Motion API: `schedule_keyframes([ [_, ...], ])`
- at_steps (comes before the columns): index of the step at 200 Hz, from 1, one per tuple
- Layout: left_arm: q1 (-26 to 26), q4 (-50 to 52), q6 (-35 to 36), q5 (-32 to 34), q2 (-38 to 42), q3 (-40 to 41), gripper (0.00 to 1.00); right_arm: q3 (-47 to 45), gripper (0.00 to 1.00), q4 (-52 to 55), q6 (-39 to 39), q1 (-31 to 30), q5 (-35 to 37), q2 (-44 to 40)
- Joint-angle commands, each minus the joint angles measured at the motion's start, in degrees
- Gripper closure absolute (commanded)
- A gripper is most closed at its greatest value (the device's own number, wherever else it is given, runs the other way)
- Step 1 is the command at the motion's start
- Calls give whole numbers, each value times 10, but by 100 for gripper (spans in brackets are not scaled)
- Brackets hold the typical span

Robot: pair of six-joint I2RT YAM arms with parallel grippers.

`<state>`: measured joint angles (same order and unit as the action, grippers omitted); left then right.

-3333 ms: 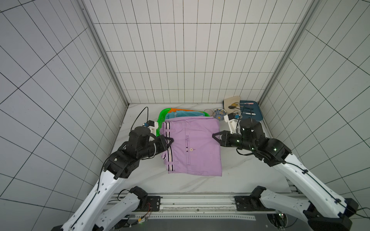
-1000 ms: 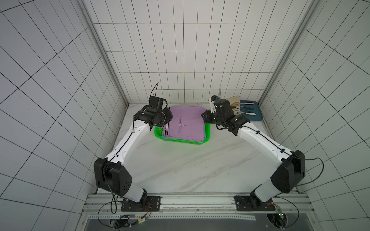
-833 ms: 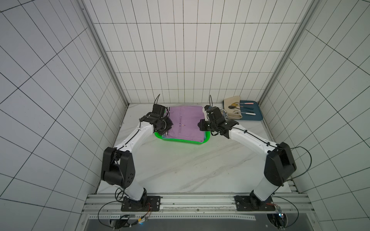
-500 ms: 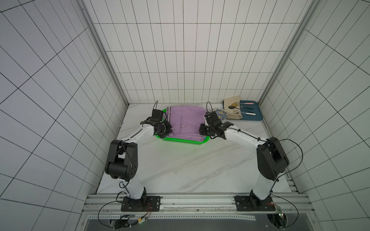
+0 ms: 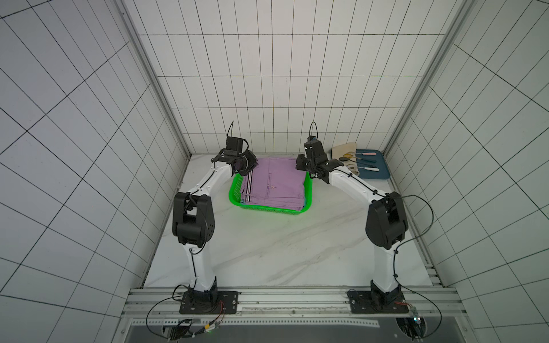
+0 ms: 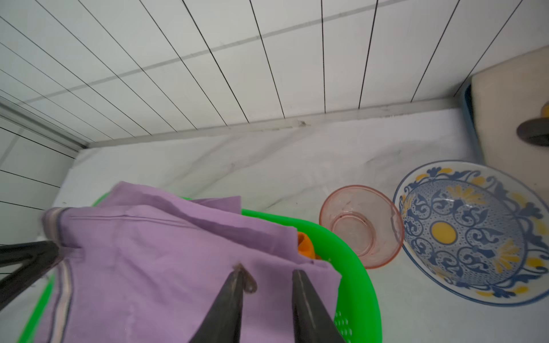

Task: Put the folded long pants in the basket
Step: Place the long pant in the basket, then reset both arms

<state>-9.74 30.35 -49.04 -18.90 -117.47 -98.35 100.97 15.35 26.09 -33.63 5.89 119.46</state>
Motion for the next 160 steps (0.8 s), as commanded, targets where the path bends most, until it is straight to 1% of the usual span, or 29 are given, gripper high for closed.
schedule_keyframes([
  [1,17,20,18,-19,-73,-7,100,18,69,42,1,14,-14,56],
  [18,29,15,8,-31,-92,2,100,5,69,44,5,18,-15,50],
  [29,31,4,4,-39,-77,26,100,-9,69,46,5,17,-12,27],
  [36,31,0,3,-40,-57,40,100,-19,67,49,5,18,-8,5],
  [47,28,-4,6,-38,-11,69,100,-37,60,58,9,18,3,-40],
  [59,22,-8,19,-34,67,105,100,-64,51,68,9,17,13,-104],
  [71,16,-8,43,-6,162,147,100,-114,42,57,-8,18,20,-189],
  [75,13,-8,53,11,198,162,91,-140,37,45,-19,17,24,-223],
  [82,9,-11,75,50,261,190,65,-197,32,11,-41,15,37,-278],
  [87,4,-18,93,79,308,212,51,-239,30,-15,-54,14,57,-326],
  [88,3,-19,97,88,317,217,50,-247,29,-20,-57,13,65,-334],
  [94,-2,-32,120,132,372,247,33,-305,27,-51,-68,11,113,-385],
  [97,-4,-40,131,155,398,264,26,-333,23,-66,-72,10,142,-405],
  [101,-9,-56,144,189,431,291,13,-372,19,-88,-75,11,179,-441],
  [105,-12,-73,157,227,467,319,4,-414,16,-121,-81,11,209,-471],
  [113,-17,-131,188,287,531,389,3,-503,10,-202,-110,18,249,-525],
  [115,-18,-152,197,295,547,408,3,-526,7,-228,-122,21,257,-537],
  [118,-17,-176,217,305,568,434,2,-561,5,-262,-138,23,268,-554],
  [123,-18,-244,252,314,599,494,2,-616,0,-325,-168,27,288,-576],
  [128,-18,-310,283,330,632,549,2,-674,0,-391,-203,30,294,-596],
  [131,-20,-331,293,341,648,579,3,-710,0,-431,-229,33,292,-604],
  [138,-21,-379,292,375,681,643,2,-785,0,-527,-294,38,276,-620],
  [143,-20,-417,286,394,702,687,2,-823,0,-570,-330,39,276,-629],
  [150,-20,-478,297,404,725,749,2,-851,0,-578,-335,39,308,-642],
  [155,-20,-529,322,409,734,789,2,-856,0,-547,-314,40,333,-653],
  [160,-19,-572,336,426,739,821,2,-857,0,-508,-306,46,334,-663],
])
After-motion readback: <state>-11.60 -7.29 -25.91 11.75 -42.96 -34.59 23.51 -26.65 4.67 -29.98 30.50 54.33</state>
